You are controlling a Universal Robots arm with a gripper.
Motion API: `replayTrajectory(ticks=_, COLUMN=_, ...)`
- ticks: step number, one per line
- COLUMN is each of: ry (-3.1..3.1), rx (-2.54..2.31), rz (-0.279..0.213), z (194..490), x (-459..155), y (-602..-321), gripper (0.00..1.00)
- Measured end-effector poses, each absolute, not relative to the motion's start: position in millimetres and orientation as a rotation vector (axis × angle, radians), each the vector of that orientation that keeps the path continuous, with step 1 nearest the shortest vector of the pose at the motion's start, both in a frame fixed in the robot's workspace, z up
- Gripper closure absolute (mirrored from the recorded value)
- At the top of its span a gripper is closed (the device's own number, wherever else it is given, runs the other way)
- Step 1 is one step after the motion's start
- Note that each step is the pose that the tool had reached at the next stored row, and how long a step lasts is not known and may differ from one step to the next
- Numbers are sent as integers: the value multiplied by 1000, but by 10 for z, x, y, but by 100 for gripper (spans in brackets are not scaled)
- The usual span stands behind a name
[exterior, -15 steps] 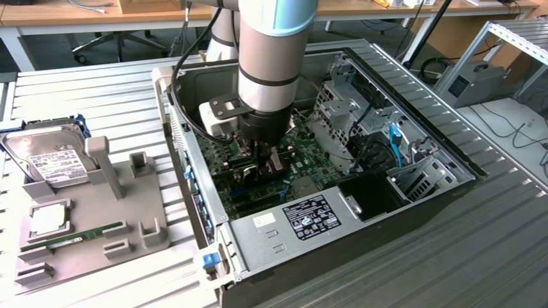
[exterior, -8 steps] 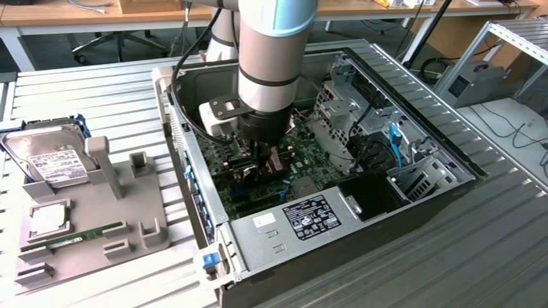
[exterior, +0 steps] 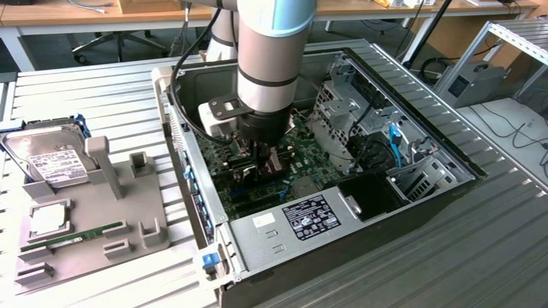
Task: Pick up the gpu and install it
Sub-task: 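Insert the gpu into the slot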
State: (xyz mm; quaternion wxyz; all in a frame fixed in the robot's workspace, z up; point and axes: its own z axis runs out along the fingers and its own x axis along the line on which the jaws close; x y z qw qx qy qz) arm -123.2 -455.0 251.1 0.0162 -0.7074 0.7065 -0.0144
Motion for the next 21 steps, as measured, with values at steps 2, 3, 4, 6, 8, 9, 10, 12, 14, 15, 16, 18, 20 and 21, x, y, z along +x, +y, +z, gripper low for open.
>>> replayTrajectory(ticks=2, ry=2197, rx=-2200, rz=-45, z=2509, x=-1234, y=-4550, gripper=73)
replayTrajectory(ticks=3, ry=2197, rx=-2199, rz=-45, z=2509, x=-1236, y=-4550, gripper=73)
replayTrajectory(ticks=4, ry=2197, rx=-2200, rz=-45, z=2509, x=-1235, y=-4550, gripper=73)
replayTrajectory(ticks=6, ry=2197, rx=-2200, rz=-45, z=2509, x=-1236, y=-4550, gripper=73)
replayTrajectory(ticks=8, ry=2197, rx=-2200, rz=-45, z=2509, x=-1236, y=-4550, gripper=73)
replayTrajectory(ticks=9, ry=2197, rx=-2200, rz=-45, z=2509, x=-1236, y=-4550, gripper=73)
replayTrajectory(ticks=10, ry=2197, rx=-2199, rz=-45, z=2509, x=-1235, y=-4550, gripper=73)
replayTrajectory(ticks=12, ry=2197, rx=-2199, rz=-45, z=2509, x=-1236, y=-4551, gripper=73)
replayTrajectory(ticks=14, ry=2196, rx=-2198, rz=-45, z=2504, x=-1237, y=-4551, gripper=72)
replayTrajectory(ticks=15, ry=2196, rx=-2199, rz=-45, z=2505, x=-1236, y=-4551, gripper=66)
replayTrajectory(ticks=16, ry=2197, rx=-2199, rz=-45, z=2509, x=-1235, y=-4551, gripper=66)
replayTrajectory(ticks=18, ry=2197, rx=-2199, rz=-45, z=2508, x=-1235, y=-4552, gripper=66)
replayTrajectory(ticks=20, ry=2197, rx=-2199, rz=-45, z=2510, x=-1236, y=-4552, gripper=66)
replayTrajectory(ticks=21, ry=2197, rx=-2200, rz=-45, z=2519, x=-1236, y=-4552, gripper=66)
